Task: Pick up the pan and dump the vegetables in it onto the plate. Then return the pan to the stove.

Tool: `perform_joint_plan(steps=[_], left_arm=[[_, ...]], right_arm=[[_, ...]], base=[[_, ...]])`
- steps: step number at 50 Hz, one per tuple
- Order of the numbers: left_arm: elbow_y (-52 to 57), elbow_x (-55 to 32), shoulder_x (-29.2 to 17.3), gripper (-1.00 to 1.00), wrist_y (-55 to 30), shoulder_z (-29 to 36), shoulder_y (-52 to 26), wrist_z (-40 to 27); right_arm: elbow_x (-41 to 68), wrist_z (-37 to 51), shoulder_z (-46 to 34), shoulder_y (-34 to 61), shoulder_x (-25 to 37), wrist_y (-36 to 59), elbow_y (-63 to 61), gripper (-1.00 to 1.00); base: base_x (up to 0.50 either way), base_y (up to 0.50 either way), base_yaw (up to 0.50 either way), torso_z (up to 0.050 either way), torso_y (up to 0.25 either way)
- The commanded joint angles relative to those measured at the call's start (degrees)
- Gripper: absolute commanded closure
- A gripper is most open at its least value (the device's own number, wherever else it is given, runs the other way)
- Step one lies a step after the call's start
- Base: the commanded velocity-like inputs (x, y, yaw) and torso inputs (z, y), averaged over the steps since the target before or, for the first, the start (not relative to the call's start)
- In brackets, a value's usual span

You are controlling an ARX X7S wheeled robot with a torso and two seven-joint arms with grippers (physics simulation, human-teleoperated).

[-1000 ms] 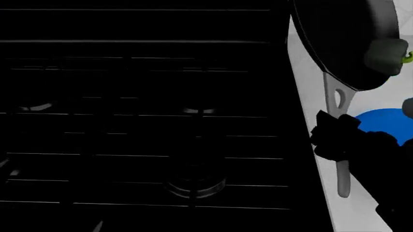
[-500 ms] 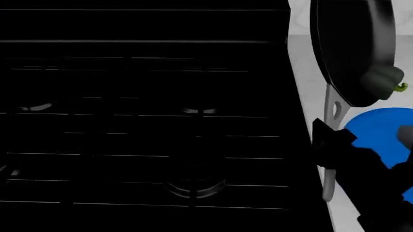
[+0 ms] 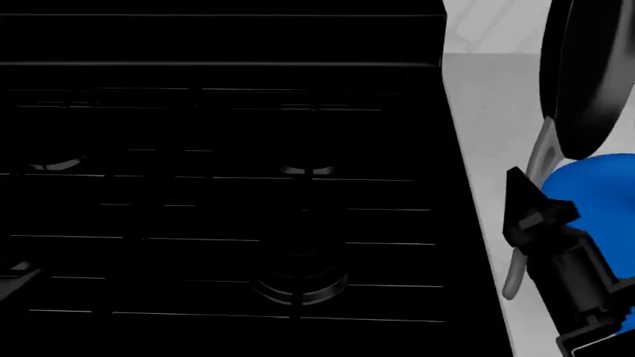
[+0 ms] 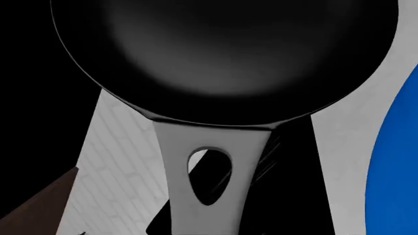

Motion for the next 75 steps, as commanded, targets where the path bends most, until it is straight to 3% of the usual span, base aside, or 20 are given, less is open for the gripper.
perform_joint_plan(steps=[1,10,14,19,27,34,48,60,64,75], left_arm=[[0.0,0.3,1.4,-1.00,0.8,-0.5,0.1,0.0],[0.0,1.5,1.3,-1.00,-0.1,-2.2,4.1,0.0],[0.0,2.0,1.2,-1.00,-0.6,-3.0,5.7,0.0],[0.0,3.6,0.2,-1.00,-0.5,-2.8,7.1,0.0],[0.0,5.0,-1.6,-1.00,0.6,-1.9,7.1,0.0],[0.0,6.0,-3.1,-1.00,0.9,-2.2,7.9,0.0],[0.0,8.6,-4.9,-1.00,1.6,-1.7,9.2,0.0],[0.0,8.8,-4.6,-1.00,1.6,-2.7,10.2,0.1],[0.0,9.5,-5.0,-1.00,1.4,-2.7,11.0,0.1],[0.0,11.2,-6.0,-1.00,1.4,-3.0,13.0,0.2]], right_arm=[[-0.7,-2.8,-0.9,1.1,-0.9,-0.2,-2.7,1.00],[-12.7,21.9,-8.2,-1.3,7.4,4.3,-35.6,1.00],[-12.4,29.0,-8.2,-0.1,11.5,7.6,-47.8,1.00],[-15.6,34.7,-11.0,3.4,14.7,12.5,-54.0,1.00],[-13.7,39.8,-15.8,9.0,18.0,23.3,-59.7,1.00],[-3.2,47.2,-19.1,17.4,21.6,37.2,-65.6,1.00],[9.4,55.8,-23.9,27.3,23.4,50.2,-65.8,1.00],[23.5,63.9,-27.8,31.1,28.1,55.9,-65.0,1.00],[20.4,60.9,-27.2,27.5,29.5,55.3,-66.1,1.00],[24.2,63.1,-30.9,27.5,28.2,57.0,-66.1,1.00]], base=[[0.00,0.00,0.00,0.000,0.000],[0.00,0.00,0.00,0.001,0.002],[0.00,0.00,0.00,0.000,0.006],[0.00,0.00,0.00,0.002,0.002],[0.00,0.00,0.00,0.000,0.003],[0.00,0.00,0.00,0.001,0.001],[0.00,0.00,0.00,0.001,0.003],[0.00,0.00,0.00,0.001,0.003],[0.00,0.00,0.00,0.000,0.003],[0.00,0.00,0.00,0.001,0.002]])
